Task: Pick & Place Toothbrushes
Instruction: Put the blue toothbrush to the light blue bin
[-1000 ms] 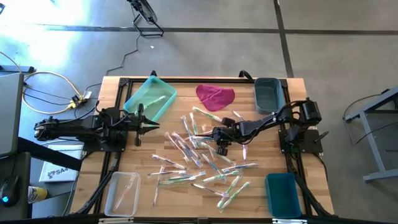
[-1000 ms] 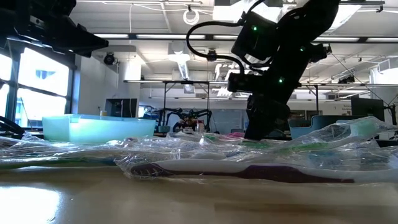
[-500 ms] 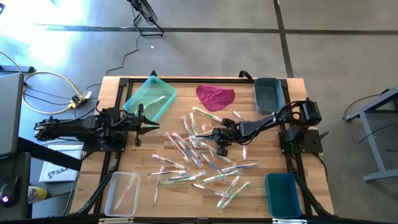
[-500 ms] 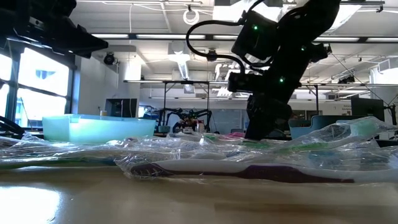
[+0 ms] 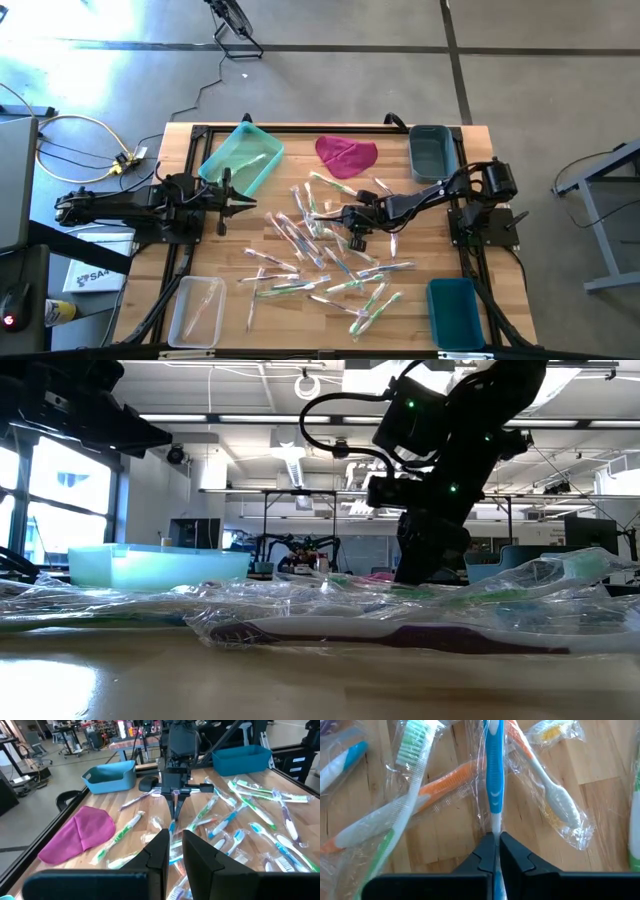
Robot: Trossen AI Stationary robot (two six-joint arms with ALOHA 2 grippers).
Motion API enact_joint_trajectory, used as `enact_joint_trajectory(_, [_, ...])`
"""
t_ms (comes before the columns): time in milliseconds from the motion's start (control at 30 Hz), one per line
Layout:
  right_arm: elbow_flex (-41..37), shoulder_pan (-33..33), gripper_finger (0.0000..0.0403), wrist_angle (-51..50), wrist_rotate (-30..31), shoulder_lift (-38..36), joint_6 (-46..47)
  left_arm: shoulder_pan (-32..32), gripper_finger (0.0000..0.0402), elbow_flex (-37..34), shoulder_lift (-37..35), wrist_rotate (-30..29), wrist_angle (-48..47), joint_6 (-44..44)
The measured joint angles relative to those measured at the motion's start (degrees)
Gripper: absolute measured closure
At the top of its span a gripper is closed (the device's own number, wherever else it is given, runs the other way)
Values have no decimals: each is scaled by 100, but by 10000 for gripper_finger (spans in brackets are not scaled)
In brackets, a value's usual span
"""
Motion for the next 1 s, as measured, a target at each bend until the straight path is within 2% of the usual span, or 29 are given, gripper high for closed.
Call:
enact_joint_trajectory(500, [-9,0,399,-217,74,-1229,1,0,351,0,0,0,2,7])
enact_joint_trajectory(1000, [-7,15,399,-240,854,-2450,55,0,351,-2,0,0,2,11])
